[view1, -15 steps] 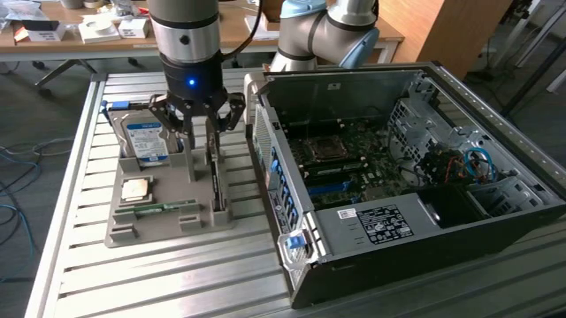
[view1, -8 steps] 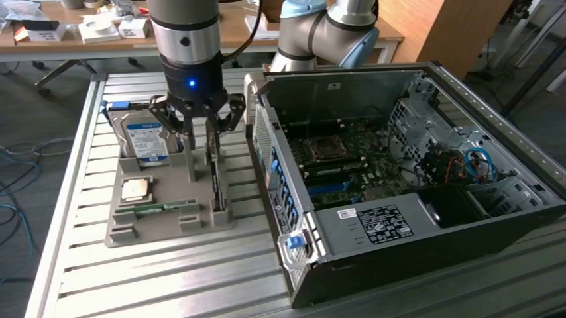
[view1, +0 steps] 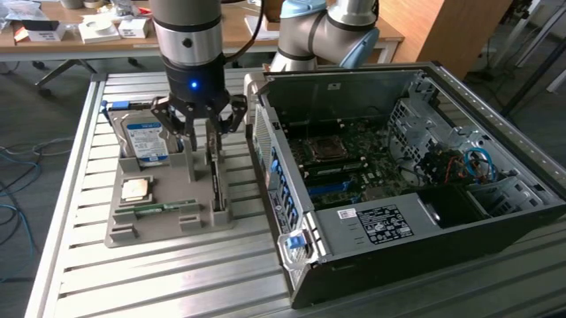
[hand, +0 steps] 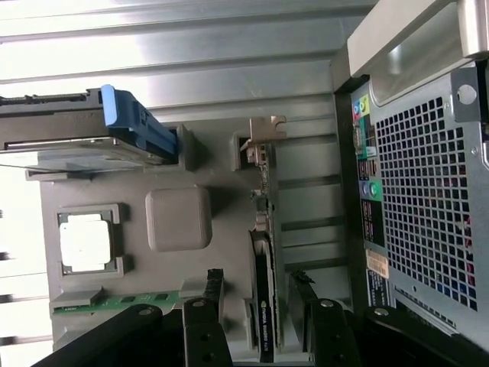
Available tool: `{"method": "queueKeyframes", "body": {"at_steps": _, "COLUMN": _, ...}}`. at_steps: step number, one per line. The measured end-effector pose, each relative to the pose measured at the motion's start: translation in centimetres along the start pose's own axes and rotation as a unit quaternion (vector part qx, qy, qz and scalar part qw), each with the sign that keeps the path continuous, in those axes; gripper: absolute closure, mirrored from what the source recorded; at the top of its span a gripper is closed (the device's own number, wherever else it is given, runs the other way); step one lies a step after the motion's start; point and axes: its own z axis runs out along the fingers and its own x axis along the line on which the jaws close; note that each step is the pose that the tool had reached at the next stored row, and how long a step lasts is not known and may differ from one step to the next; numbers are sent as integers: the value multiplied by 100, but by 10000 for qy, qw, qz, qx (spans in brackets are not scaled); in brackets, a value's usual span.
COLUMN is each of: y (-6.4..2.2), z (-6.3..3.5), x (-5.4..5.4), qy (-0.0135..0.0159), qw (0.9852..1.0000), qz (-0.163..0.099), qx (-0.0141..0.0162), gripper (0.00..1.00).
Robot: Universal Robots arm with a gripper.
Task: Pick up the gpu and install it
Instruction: 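Pick up the gpu and move the gpu toward the slot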
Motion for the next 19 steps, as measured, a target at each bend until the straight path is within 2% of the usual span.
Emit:
{"method": "queueKeyframes", "body": {"at_steps": 5, "y": -52, "z": -3, "x": -28, "qy": 2, "qw": 10000, "qz": 0, "qx": 0, "gripper": 53}}
{"method": "queueKeyframes", "body": {"at_steps": 15, "y": -212, "z": -12, "x": -70, "qy": 3, "qw": 10000, "qz": 0, "qx": 1, "gripper": 53}}
{"method": "queueKeyframes", "body": {"at_steps": 19, "y": -216, "z": -12, "x": -71, "qy": 3, "qw": 10000, "qz": 1, "qx": 0, "gripper": 53}}
